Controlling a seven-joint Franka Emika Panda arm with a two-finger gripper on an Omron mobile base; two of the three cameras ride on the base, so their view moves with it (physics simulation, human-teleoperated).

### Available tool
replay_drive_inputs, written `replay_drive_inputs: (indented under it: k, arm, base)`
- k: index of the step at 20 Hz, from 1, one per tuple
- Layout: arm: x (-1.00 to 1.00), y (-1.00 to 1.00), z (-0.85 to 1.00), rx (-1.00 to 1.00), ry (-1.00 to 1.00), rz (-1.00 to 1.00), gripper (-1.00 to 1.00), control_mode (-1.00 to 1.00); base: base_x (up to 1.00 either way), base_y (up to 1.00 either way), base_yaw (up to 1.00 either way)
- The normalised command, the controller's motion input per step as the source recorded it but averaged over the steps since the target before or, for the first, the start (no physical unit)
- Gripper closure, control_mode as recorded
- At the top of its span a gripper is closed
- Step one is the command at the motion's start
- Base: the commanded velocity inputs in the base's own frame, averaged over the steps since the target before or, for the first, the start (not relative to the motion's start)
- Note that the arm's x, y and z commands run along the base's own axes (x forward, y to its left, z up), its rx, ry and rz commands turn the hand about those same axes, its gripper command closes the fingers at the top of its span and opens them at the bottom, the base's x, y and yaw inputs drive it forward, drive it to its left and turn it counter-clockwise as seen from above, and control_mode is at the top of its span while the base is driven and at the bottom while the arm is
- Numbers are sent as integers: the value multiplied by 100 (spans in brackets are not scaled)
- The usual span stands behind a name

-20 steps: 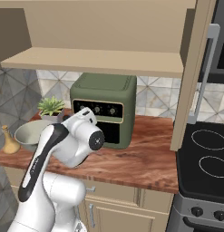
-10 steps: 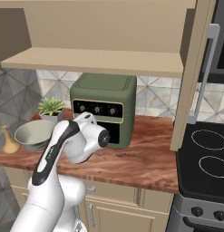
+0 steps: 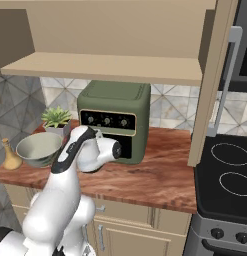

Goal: Retrieve the bottle and the shaker from the cabinet and place them next to the mixing bowl on the counter. Then add garlic from the fridge to the mixing bowl.

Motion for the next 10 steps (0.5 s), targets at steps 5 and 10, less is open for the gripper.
replay_drive_inputs:
  k: [5, 10]
  arm:
    - [3, 1, -49, 7, 8, 1, 100, -100]
    - [3, 12, -37, 8, 3, 0, 100, -100]
  base:
    - [0, 0, 0]
    - [0, 0, 0]
